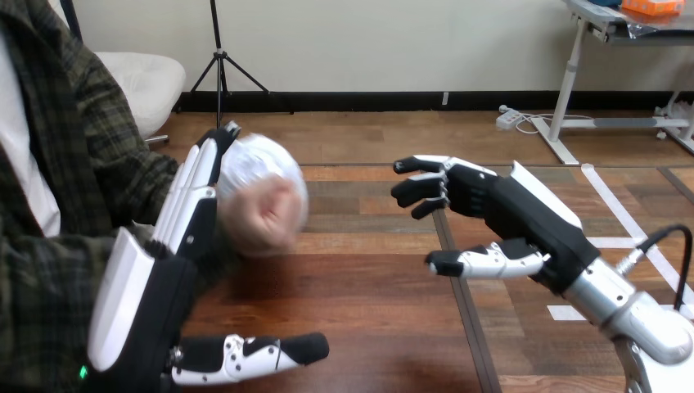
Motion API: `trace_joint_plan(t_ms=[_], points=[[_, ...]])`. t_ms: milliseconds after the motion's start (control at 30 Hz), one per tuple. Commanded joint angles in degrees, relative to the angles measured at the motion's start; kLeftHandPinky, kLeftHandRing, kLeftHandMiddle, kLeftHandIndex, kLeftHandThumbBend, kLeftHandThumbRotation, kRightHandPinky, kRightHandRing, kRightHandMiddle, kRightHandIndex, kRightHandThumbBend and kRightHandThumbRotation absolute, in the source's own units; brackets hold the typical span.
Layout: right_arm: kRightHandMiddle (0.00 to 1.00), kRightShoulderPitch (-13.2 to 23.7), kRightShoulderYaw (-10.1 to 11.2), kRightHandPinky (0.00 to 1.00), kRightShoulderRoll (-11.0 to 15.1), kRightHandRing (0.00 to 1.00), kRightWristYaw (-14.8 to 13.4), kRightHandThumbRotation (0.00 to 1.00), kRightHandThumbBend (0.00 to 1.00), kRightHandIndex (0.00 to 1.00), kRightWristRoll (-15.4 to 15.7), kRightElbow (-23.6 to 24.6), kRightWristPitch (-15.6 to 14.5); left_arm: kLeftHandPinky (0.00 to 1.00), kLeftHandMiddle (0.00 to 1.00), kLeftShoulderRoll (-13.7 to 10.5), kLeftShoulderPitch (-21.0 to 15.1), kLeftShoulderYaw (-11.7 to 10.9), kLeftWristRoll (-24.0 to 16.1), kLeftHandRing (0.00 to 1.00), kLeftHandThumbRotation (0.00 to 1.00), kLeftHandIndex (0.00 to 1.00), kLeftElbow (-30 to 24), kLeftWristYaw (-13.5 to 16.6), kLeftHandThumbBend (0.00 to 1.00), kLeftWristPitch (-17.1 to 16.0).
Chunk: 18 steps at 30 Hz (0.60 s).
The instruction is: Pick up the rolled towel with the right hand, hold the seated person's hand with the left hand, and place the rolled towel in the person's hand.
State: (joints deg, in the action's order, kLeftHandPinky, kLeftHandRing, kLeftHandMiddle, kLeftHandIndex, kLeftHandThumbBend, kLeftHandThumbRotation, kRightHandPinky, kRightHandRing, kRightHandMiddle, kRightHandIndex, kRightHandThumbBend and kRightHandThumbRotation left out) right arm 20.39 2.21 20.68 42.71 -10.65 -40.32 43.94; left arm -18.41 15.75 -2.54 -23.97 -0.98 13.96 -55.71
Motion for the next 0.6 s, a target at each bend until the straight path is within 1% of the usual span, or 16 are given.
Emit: trace_joint_plan(t_ms=[0,33,100,133,200,300,333,400,433,467,500,533,567], points=[[0.77,0.4,1.7,0.71,0.6,0.76,0.2,0.45,0.92,0.83,-2.7,4.2,0.3,0.94,1.0,0.9,-1.7,2.8,5.5,1.0,0.55,1.0,3.9,-1.3,1.0,-3.2],[0.77,0.0,1.8,0.71,0.7,0.76,0.4,0.45,0.92,0.82,-3.0,4.4,0.5,0.94,1.0,0.3,-1.6,4.5,8.2,1.0,0.54,1.0,4.7,-2.9,1.0,-3.9],[0.77,-0.4,1.9,0.71,0.8,0.77,0.5,0.44,0.91,0.83,-3.2,4.5,0.9,0.97,1.0,-0.3,-1.6,6.2,11.3,1.0,0.51,1.0,5.7,-4.8,1.0,-4.7],[0.77,-0.8,2.0,0.71,0.8,0.77,0.4,0.44,0.91,0.83,-3.3,4.7,1.1,0.98,1.0,0.1,-1.5,6.4,11.4,1.0,0.51,1.0,6.1,-5.0,1.0,-5.3],[0.77,-1.2,2.1,0.72,0.7,0.77,0.2,0.45,0.91,0.83,-3.3,5.0,1.2,0.98,1.0,0.8,-1.5,6.1,11.2,1.0,0.51,1.0,6.6,-5.4,1.0,-6.0],[0.77,-2.1,2.3,0.72,0.8,0.77,0.0,0.45,0.92,0.83,-3.4,5.5,1.7,0.99,1.0,1.7,-1.4,7.0,12.0,1.0,0.5,1.0,7.8,-6.4,1.0,-7.7],[0.77,-2.6,2.5,0.72,0.6,0.77,-0.2,0.46,0.92,0.83,-3.6,6.0,1.6,0.99,1.0,1.9,-0.9,8.0,13.0,1.0,0.49,1.0,7.6,-7.1,1.0,-7.3],[0.77,-3.2,2.7,0.72,0.3,0.77,-0.6,0.47,0.93,0.83,-3.9,6.4,1.2,1.0,1.0,2.1,-0.3,9.0,14.3,1.0,0.5,1.0,7.5,-8.3,1.0,-6.6],[0.77,-3.7,2.8,0.72,0.2,0.77,-0.6,0.47,0.94,0.83,-4.1,6.8,1.0,1.0,1.0,1.9,-0.2,11.0,17.6,1.0,0.5,1.0,7.8,-9.7,1.0,-6.6],[0.77,-4.0,2.8,0.72,0.2,0.77,-0.6,0.47,0.94,0.83,-4.3,7.1,0.8,1.0,1.0,1.7,-0.2,12.4,20.1,1.0,0.49,1.0,8.1,-10.8,1.0,-6.6],[0.76,-4.2,2.8,0.73,0.1,0.77,-0.6,0.48,0.95,0.83,-4.4,7.2,0.6,1.0,1.0,1.6,-0.3,13.2,21.8,1.0,0.49,1.0,8.4,-11.7,1.0,-6.6],[0.76,-4.7,2.9,0.73,-0.1,0.77,-0.8,0.48,0.95,0.83,-4.8,7.7,0.4,1.0,1.0,2.1,-0.1,14.1,23.3,1.0,0.48,1.0,8.5,-12.4,1.0,-6.5],[0.76,-5.0,2.9,0.73,-0.4,0.77,-1.0,0.48,0.96,0.83,-5.0,7.9,0.3,1.0,1.0,2.6,0.0,14.5,24.0,1.0,0.48,1.0,8.6,-12.9,1.0,-6.3]])
